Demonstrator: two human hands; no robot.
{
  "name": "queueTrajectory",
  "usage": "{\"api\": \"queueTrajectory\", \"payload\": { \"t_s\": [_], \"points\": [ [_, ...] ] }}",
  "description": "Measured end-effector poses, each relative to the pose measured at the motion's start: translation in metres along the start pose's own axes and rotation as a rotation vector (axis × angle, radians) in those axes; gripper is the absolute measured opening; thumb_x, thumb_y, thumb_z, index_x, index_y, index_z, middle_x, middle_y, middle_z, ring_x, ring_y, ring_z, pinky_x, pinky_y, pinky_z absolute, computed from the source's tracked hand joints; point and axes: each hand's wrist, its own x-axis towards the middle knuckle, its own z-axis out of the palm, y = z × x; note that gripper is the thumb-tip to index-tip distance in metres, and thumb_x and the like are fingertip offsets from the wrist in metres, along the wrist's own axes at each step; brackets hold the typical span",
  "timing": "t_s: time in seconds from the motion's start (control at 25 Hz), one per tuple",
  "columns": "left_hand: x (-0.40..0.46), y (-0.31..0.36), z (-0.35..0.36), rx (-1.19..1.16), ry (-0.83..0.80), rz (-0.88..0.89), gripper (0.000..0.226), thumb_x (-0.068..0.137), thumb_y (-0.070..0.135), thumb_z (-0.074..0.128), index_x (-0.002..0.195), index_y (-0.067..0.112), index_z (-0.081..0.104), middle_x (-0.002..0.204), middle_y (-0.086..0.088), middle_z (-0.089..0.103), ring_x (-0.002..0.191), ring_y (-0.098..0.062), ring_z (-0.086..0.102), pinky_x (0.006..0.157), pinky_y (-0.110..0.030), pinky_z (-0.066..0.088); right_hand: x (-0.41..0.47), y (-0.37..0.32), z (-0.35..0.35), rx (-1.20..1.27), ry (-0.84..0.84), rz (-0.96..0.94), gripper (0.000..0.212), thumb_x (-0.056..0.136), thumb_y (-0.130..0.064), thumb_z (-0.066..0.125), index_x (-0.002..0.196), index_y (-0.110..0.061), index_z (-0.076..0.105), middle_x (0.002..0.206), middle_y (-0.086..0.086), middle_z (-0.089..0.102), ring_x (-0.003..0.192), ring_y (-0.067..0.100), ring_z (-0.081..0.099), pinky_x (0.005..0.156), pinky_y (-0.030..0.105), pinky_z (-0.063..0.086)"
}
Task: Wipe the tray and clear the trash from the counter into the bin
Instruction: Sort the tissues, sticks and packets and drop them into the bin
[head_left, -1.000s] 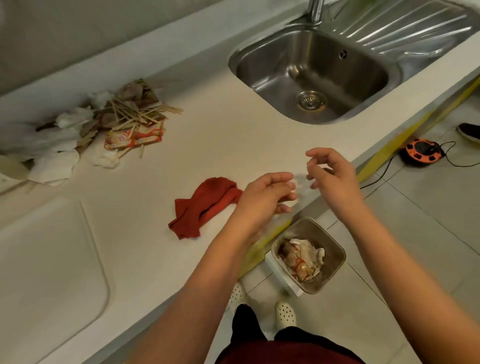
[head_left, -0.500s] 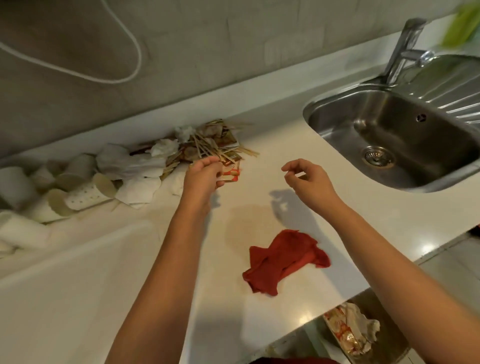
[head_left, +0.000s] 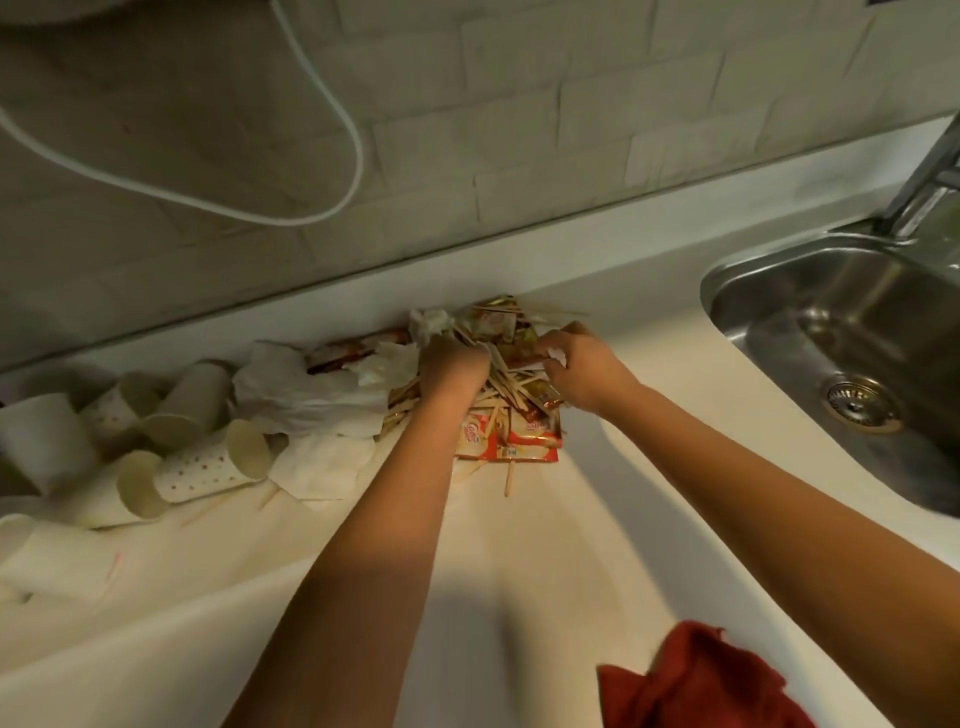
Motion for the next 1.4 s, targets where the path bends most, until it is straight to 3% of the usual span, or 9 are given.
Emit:
{"api": "queueTrajectory", "payload": {
  "t_s": [0.04, 0.12, 0.24, 0.4, 0.56, 0.72, 0.84, 1.0, 1.4],
  "points": [
    [0.007, 0.000, 0.007, 0.014, 0.006, -0.009, 0.053, 0.088, 0.029, 0.053, 0.133, 0.002, 0.043, 0.139, -0.018, 0.047, 0.122, -0.030, 0.051, 0.097, -0.032, 0.047, 0.013, -0.002, 0.003, -0.045, -0.008, -0.020, 0.033, 0.095, -0.014, 0.043, 0.125, -0.017, 0.056, 0.131, 0.010, 0.046, 0.116, 0.028, 0.050, 0.093, 0.032, 0.042],
    [0.017, -0.002, 0.019, 0.125, 0.014, -0.045, 0.067, 0.089, 0.043, 0.052, 0.142, 0.008, 0.030, 0.151, -0.016, 0.029, 0.136, -0.032, 0.034, 0.108, -0.043, 0.036, 0.035, -0.005, 0.008, -0.128, -0.035, -0.043, 0.038, 0.094, -0.014, 0.045, 0.131, -0.019, 0.051, 0.139, 0.010, 0.040, 0.124, 0.029, 0.044, 0.100, 0.037, 0.040],
    [0.032, -0.005, 0.031, 0.237, 0.065, -0.043, 0.072, 0.085, 0.049, 0.054, 0.142, 0.013, 0.030, 0.150, -0.015, 0.028, 0.135, -0.034, 0.033, 0.106, -0.047, 0.036, 0.063, -0.005, 0.018, -0.194, -0.091, -0.038, 0.053, 0.091, -0.016, 0.051, 0.141, -0.024, 0.037, 0.145, 0.006, 0.029, 0.132, 0.029, 0.031, 0.106, 0.042, 0.037],
    [0.050, -0.008, 0.036, 0.204, 0.045, -0.037, 0.057, 0.086, 0.033, 0.060, 0.135, 0.011, 0.041, 0.139, -0.013, 0.046, 0.128, -0.030, 0.044, 0.098, -0.038, 0.042, 0.091, -0.001, 0.035, -0.259, -0.175, 0.010, 0.059, 0.095, -0.024, 0.045, 0.147, -0.033, 0.018, 0.149, 0.006, 0.019, 0.134, 0.035, 0.024, 0.105, 0.049, 0.035],
    [0.057, -0.011, 0.028, 0.184, 0.081, -0.002, 0.032, 0.091, 0.022, 0.055, 0.118, 0.006, 0.056, 0.120, -0.012, 0.062, 0.110, -0.027, 0.059, 0.085, -0.030, 0.049, 0.100, 0.003, 0.047, -0.343, -0.186, 0.022, 0.044, 0.097, -0.036, 0.039, 0.140, -0.030, 0.033, 0.140, 0.011, 0.031, 0.127, 0.036, 0.032, 0.101, 0.047, 0.037],
    [0.053, -0.015, 0.021, 0.212, 0.114, 0.090, 0.038, 0.097, 0.007, 0.040, 0.135, 0.003, 0.043, 0.143, -0.019, 0.042, 0.128, -0.029, 0.046, 0.101, -0.032, 0.040, 0.098, 0.001, 0.053, -0.285, -0.073, 0.040, 0.037, 0.097, -0.035, 0.040, 0.129, -0.019, 0.046, 0.132, 0.013, 0.042, 0.123, 0.033, 0.039, 0.097, 0.043, 0.040],
    [0.052, -0.016, 0.024, 0.286, 0.124, 0.096, 0.033, 0.097, 0.007, 0.040, 0.128, 0.002, 0.048, 0.133, -0.018, 0.052, 0.121, -0.028, 0.052, 0.096, -0.033, 0.044, 0.099, -0.001, 0.057, -0.197, -0.050, 0.139, 0.041, 0.094, -0.031, 0.047, 0.130, -0.010, 0.043, 0.132, 0.015, 0.043, 0.124, 0.035, 0.038, 0.099, 0.043, 0.038],
    [0.053, -0.015, 0.024, 0.329, 0.098, 0.061, 0.029, 0.099, 0.011, 0.036, 0.122, 0.002, 0.052, 0.123, -0.015, 0.058, 0.115, -0.028, 0.056, 0.090, -0.032, 0.046, 0.105, -0.002, 0.054, -0.140, -0.142, 0.230, 0.058, 0.091, -0.037, 0.054, 0.136, -0.006, 0.035, 0.135, 0.017, 0.038, 0.129, 0.037, 0.032, 0.104, 0.044, 0.033],
    [0.051, -0.010, 0.026, 0.342, 0.101, 0.057, 0.032, 0.101, 0.013, 0.028, 0.117, 0.002, 0.054, 0.116, -0.014, 0.061, 0.108, -0.027, 0.059, 0.082, -0.032, 0.047, 0.102, 0.005, 0.054, -0.120, -0.102, 0.211, 0.051, 0.090, -0.026, 0.056, 0.133, -0.004, 0.040, 0.134, 0.017, 0.038, 0.126, 0.033, 0.034, 0.104, 0.039, 0.035]
  ]
}}
